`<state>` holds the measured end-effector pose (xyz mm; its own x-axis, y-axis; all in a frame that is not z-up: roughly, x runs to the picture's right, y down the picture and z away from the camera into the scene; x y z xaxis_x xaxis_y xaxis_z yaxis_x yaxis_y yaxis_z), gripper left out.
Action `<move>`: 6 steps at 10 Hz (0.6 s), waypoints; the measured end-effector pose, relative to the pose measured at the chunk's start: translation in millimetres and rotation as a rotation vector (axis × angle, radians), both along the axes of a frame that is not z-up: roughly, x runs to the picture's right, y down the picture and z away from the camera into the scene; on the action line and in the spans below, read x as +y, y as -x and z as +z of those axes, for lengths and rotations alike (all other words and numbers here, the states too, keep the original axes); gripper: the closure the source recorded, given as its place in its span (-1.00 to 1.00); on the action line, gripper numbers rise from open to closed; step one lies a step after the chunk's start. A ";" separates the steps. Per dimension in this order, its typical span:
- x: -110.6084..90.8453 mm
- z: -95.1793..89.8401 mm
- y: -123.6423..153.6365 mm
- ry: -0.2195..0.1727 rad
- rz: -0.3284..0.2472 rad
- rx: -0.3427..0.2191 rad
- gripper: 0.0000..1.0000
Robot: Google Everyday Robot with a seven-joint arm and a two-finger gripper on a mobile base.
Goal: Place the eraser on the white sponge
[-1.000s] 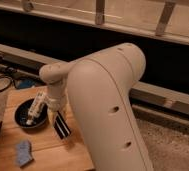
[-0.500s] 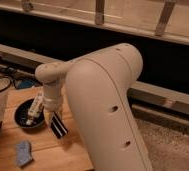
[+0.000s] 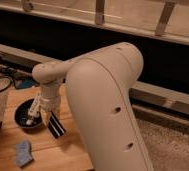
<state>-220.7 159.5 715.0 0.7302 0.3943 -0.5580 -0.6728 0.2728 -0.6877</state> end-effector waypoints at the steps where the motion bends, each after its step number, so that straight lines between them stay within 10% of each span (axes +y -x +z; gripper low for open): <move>1: 2.9 -7.8 19.3 -0.012 -0.001 -0.053 0.94; 6: 14.7 -44.4 78.2 -0.027 -0.049 -0.331 0.85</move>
<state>-298.9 174.2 670.5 0.8886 0.3658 -0.2767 -0.3995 0.3207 -0.8588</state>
